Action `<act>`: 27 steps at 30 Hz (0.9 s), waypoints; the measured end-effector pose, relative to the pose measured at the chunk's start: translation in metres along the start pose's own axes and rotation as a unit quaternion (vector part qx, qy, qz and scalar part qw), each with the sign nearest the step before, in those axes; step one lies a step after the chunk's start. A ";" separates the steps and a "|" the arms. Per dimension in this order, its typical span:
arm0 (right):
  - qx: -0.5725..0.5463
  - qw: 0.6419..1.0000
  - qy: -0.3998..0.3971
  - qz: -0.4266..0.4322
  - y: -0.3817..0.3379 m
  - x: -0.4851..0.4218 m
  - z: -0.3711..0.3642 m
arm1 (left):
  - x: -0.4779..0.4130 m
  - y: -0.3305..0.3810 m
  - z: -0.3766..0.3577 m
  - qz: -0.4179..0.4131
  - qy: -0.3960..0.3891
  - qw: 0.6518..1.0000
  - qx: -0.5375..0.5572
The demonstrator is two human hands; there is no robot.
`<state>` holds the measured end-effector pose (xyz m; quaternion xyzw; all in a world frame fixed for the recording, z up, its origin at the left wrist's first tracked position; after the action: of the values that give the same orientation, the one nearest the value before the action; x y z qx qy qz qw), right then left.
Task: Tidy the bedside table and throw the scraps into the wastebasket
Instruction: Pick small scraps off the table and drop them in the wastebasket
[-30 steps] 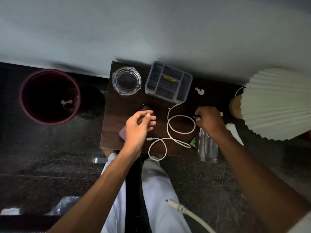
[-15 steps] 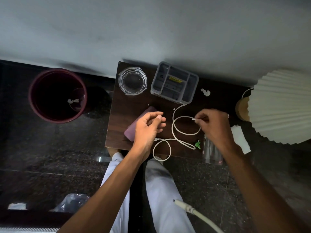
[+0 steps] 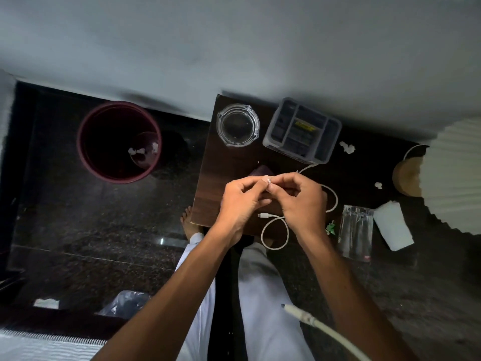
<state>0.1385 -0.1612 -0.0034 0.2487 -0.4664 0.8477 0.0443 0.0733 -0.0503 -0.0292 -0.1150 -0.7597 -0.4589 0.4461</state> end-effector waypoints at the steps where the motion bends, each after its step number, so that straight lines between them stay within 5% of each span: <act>1: -0.004 1.000 -0.013 -0.001 -0.002 0.000 -0.006 | 0.000 0.001 0.007 0.000 0.004 1.000 0.000; 10: -0.134 0.981 -0.085 -0.113 -0.011 0.007 -0.053 | -0.016 0.010 0.074 0.010 0.073 0.997 0.020; 27: -0.090 0.986 -0.065 -0.128 -0.028 0.013 -0.105 | -0.071 0.045 0.250 0.008 0.242 0.965 0.099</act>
<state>0.0954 -0.0617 -0.0221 0.3559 -0.5069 0.7717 0.1446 -0.0024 0.1911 -0.1034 0.0382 -0.6699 -0.3917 0.6296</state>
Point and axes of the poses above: each hand's wrist, its own x-axis away from the middle knuckle, its own z-axis out of the back of the hand, y = z × x, the point moved 3 cm from there along -x, towards the middle knuckle, and after that the axes turned 3 degrees about -x, right-handed, at the moved point
